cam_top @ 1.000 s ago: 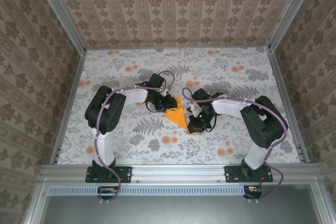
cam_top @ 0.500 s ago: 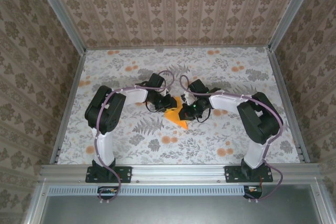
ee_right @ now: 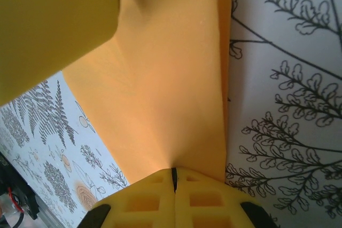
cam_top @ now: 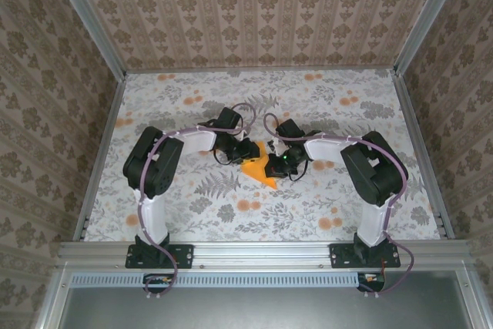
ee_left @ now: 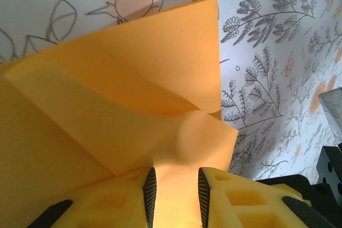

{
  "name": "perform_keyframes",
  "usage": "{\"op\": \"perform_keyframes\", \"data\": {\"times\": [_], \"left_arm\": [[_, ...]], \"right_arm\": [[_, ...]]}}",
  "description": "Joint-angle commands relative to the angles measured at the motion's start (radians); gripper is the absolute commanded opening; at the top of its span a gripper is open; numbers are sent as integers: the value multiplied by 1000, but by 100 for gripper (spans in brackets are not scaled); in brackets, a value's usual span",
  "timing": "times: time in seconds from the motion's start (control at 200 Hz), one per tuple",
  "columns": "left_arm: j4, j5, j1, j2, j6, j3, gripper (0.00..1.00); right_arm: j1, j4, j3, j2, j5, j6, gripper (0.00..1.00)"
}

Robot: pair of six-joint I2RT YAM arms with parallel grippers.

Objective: Fold a paper plane with a square sheet of paper (fold left side to right side)
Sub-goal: Fourth fold the wing at the center of the table.

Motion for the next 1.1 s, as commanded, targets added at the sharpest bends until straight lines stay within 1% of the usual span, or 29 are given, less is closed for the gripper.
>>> {"op": "perform_keyframes", "data": {"times": [0.0,0.09,0.24,0.405,0.64,0.81,0.915,1.095], "left_arm": [[8,-35,-14,-75,52,-16,31],[11,-12,-27,-93,46,-27,27],[46,46,-52,-73,10,-50,19],[34,64,-65,-27,4,-30,14],[9,48,-67,1,-2,-34,12],[35,38,-62,13,-7,-48,11],[33,5,-43,16,-4,-56,10],[31,-21,-3,28,24,-54,9]], "right_arm": [[-8,-76,-43,48,88,-19,0],[-8,-78,-47,49,94,-24,0],[-7,-77,-44,52,90,-23,0],[-6,-79,-36,56,87,-27,0],[-6,-89,-28,58,91,-27,0],[-5,-109,-22,60,100,-35,0],[-5,-129,-17,63,114,-46,0],[-3,-148,-12,66,124,-52,0]]}}
